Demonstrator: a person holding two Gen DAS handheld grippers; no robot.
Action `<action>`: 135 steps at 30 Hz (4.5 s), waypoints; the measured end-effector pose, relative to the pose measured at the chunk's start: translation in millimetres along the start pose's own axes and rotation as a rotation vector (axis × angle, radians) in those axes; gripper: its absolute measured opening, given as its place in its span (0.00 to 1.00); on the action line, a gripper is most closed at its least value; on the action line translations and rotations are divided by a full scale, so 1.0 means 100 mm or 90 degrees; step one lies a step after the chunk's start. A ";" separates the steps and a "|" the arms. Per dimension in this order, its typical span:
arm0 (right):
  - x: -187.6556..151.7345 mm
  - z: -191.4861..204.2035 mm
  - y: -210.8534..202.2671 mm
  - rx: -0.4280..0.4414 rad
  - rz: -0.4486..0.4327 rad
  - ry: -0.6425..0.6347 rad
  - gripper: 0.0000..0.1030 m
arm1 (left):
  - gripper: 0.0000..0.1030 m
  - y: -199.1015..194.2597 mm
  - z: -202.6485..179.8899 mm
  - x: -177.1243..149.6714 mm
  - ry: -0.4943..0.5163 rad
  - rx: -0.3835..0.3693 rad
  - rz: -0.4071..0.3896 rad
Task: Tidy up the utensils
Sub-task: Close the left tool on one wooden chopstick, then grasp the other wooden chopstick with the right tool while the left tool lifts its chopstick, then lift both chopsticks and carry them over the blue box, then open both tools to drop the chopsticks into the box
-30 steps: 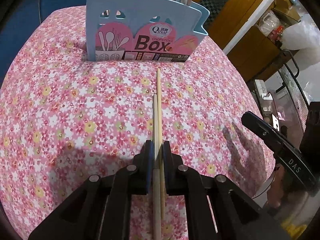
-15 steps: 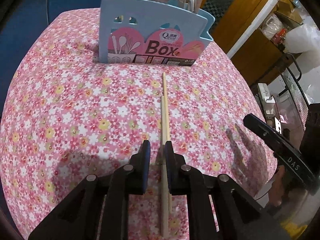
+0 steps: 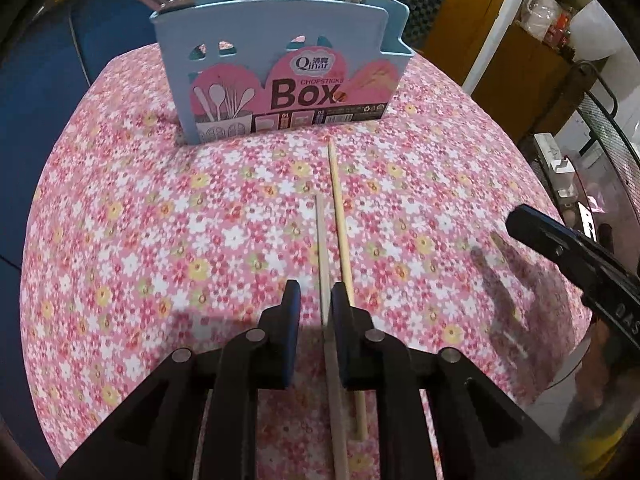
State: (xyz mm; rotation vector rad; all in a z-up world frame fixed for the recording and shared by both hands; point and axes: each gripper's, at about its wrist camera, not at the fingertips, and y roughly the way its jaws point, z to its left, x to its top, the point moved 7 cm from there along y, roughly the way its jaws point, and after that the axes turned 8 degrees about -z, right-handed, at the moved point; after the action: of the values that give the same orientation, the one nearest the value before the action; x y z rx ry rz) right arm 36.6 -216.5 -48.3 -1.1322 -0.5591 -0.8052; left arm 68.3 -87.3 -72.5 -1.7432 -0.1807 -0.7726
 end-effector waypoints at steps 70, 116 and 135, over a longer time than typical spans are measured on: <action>1.26 0.82 0.14 0.095 -0.114 -0.048 0.06 | 0.02 -1.29 0.68 1.48 -0.129 -0.020 -0.431; 1.81 0.64 0.96 0.078 -0.328 -0.179 0.06 | 0.02 -0.51 0.87 2.12 -0.107 0.072 -0.555; 1.67 0.81 0.48 0.108 -0.316 -0.163 0.24 | 0.20 -0.96 0.74 1.86 -0.083 0.077 -0.532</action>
State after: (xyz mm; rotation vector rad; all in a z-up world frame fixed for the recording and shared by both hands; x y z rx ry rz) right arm 175.5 -176.1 77.3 -0.9548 -1.1302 -1.0189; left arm 194.3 -38.3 103.7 -1.5812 -1.0670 -1.2032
